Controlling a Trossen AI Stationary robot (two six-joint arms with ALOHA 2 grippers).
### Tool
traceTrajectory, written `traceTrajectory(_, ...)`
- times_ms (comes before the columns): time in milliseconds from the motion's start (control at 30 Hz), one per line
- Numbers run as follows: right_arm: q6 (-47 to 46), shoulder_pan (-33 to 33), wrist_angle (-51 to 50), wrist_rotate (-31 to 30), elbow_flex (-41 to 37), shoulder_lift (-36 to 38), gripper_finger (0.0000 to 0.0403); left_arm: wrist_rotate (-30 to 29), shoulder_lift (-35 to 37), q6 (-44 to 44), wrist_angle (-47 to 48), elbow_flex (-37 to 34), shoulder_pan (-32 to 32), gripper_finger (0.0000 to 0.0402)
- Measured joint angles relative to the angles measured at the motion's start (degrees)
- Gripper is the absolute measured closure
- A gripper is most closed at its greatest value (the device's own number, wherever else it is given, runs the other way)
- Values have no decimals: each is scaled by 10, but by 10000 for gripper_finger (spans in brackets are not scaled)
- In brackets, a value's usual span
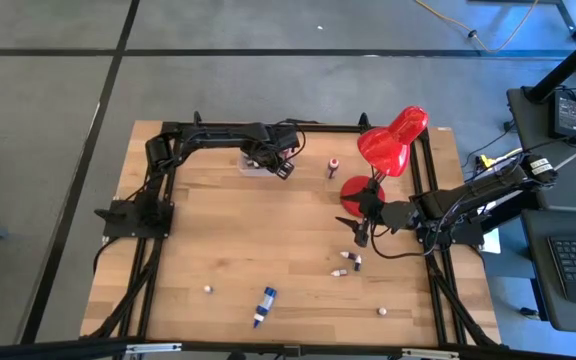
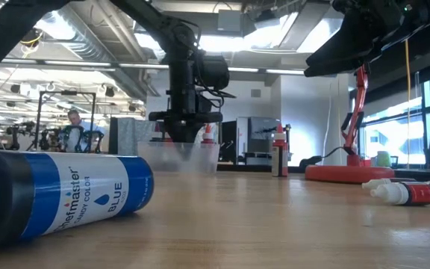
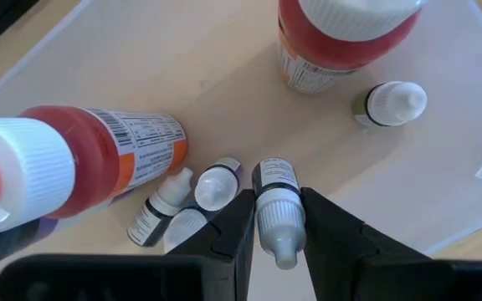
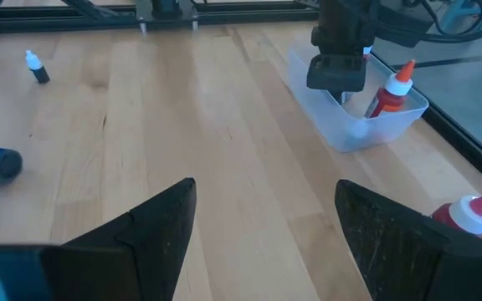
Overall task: Pick & Place food coloring
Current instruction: Put the top small black food coloring bottle into the transparent bin
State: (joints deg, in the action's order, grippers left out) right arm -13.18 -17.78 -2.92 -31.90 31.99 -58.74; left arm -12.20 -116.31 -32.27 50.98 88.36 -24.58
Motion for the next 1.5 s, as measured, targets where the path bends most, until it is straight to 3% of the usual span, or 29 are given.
traceTrajectory(300,1,0,0,0,0,0,114,3,0,-15,0,0,0,313)
traceTrajectory(667,1,0,0,0,0,0,114,3,2,-15,1,0,0,247)
traceTrajectory(967,1,0,0,0,0,0,114,3,80,45,42,52,12,243)
traceTrajectory(1100,1,0,0,0,0,0,114,44,149,138,72,61,55,246)
traceTrajectory(1233,0,0,0,1,0,0,114,75,208,138,138,61,126,246)
traceTrajectory(1333,-1,0,0,5,0,0,114,70,240,73,201,61,194,244)
traceTrajectory(1500,-1,0,0,5,0,0,114,65,252,-138,306,60,330,248)
